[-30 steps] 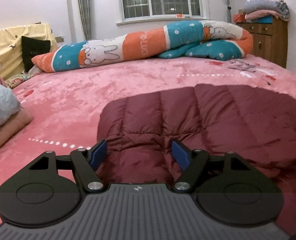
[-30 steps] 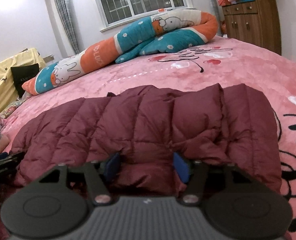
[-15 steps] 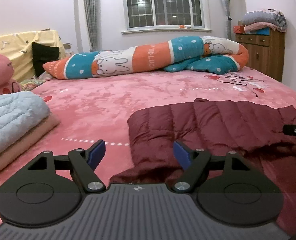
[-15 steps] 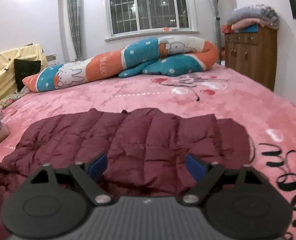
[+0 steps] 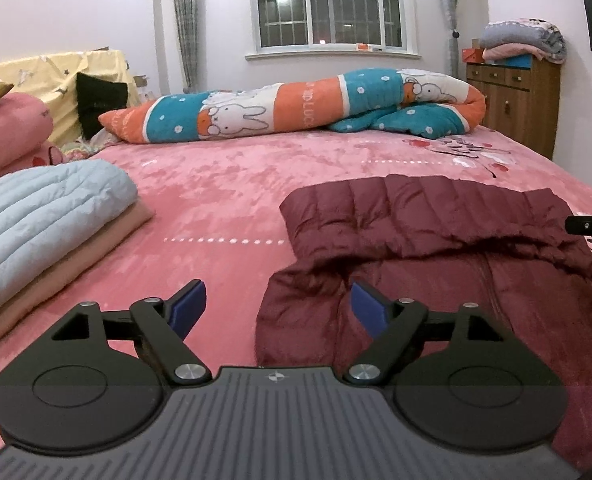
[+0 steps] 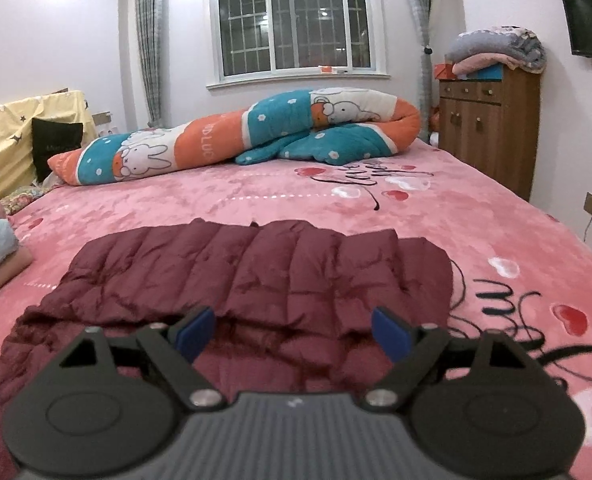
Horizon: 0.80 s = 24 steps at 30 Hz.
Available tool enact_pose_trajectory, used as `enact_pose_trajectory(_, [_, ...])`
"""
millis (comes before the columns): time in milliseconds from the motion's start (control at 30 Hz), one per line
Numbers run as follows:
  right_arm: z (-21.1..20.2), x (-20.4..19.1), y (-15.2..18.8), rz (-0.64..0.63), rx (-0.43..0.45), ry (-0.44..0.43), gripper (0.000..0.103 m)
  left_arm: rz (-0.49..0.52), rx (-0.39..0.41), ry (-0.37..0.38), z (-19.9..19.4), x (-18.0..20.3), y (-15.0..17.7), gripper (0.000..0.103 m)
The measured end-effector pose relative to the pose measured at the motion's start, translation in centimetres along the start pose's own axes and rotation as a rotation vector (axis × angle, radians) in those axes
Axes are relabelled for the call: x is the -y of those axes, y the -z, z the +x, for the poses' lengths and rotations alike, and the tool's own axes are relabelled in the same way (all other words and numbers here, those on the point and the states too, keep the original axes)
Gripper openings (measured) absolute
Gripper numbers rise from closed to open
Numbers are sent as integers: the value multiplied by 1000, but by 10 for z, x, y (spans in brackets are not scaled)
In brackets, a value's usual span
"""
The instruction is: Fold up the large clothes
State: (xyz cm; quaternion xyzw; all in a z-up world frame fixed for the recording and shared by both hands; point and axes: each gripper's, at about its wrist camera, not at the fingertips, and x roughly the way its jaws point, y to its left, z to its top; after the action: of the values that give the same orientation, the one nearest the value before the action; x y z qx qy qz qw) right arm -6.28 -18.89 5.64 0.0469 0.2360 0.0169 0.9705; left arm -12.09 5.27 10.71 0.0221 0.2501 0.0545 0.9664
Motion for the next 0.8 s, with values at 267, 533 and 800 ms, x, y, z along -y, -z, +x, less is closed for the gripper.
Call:
enact_pose_trajectory(267, [-35, 4, 11, 22, -14, 14, 86, -2, 0, 4, -35, -6, 13, 100])
enact_pose_trajectory(533, [-74, 17, 26, 70, -37, -8, 86, -9, 12, 38, -70, -9, 25, 100])
enact_pose_trajectory(800, [-108, 30, 44, 102, -85, -6, 86, -28, -42, 80, -73, -14, 37, 102])
